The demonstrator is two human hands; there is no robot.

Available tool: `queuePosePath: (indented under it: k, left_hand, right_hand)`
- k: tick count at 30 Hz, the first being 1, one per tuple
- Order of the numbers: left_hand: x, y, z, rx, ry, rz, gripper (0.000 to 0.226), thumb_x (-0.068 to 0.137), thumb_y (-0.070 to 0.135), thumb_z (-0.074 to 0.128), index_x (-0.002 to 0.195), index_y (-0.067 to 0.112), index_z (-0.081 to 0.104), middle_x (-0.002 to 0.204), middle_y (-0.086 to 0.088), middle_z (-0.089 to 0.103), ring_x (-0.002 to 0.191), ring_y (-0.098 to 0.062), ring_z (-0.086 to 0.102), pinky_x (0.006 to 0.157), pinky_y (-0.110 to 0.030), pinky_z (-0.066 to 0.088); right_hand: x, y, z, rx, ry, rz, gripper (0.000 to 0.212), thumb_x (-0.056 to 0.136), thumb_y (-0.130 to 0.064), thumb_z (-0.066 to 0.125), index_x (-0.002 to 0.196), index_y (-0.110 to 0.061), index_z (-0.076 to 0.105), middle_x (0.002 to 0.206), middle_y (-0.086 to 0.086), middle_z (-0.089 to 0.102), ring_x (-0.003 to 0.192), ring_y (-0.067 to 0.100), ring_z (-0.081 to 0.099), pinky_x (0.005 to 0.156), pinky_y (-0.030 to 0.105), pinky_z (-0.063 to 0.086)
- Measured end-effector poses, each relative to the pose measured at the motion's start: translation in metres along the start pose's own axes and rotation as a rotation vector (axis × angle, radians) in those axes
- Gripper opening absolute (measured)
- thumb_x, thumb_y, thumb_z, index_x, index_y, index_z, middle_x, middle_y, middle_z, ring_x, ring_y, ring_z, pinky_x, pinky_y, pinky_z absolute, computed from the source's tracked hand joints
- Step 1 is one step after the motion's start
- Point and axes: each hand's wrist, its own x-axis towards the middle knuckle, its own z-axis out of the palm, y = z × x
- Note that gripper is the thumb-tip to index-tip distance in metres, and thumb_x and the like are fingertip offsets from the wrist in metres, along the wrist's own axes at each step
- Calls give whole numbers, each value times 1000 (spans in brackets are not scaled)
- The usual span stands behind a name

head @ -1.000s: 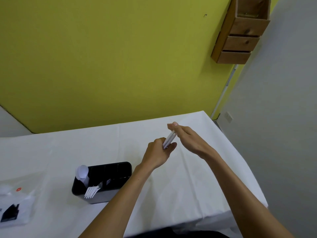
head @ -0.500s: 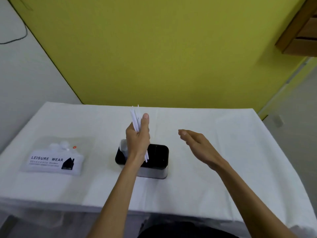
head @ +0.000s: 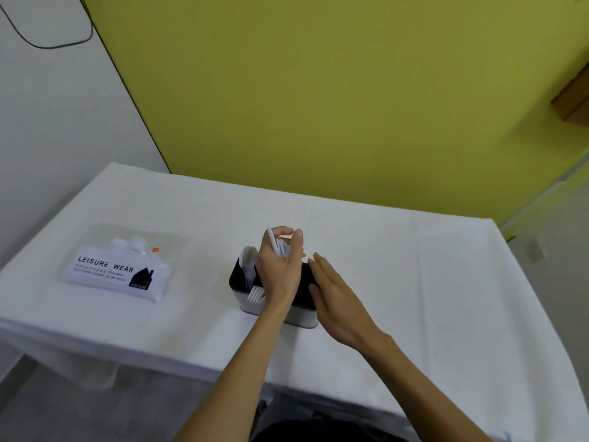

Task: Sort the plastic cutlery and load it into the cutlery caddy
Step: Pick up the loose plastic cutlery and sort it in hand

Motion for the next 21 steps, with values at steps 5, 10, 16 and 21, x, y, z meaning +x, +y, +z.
queuePosePath:
  k: [5,10,16,21]
  left_hand:
    - [-4,-3,2,14,-19,56,21,88,21,72,104,22,59,74,-3,71,74,-12,69,71,-22,54]
    - [-3,-5,2,62,-34,84,11,89,20,71,99,23,67,86,9,72,86,-4,66,78,-15,49]
    - [2,-10,4,159,-120,145,5,96,20,64,93,21,67,89,13,70,86,3,63,77,-9,44]
    - [9,-14,8,245,-200,223,15,101,23,56,92,17,66,86,9,68,75,-3,58,71,-16,44]
  right_hand:
    - [0,2,2,-4,6,2,52,108,-25,29,159,-18,16,166,-7,6,152,5,4,122,18,6]
    - [-1,1,2,-11,13,-11,53,108,-24,29,159,-18,16,167,-6,7,153,6,5,118,14,3]
    - [0,1,4,-9,37,-36,53,108,-22,30,159,-17,16,167,-5,6,153,7,5,117,13,2]
    - [0,3,6,5,41,-64,54,107,-18,31,159,-17,16,167,-4,9,153,9,7,123,23,11]
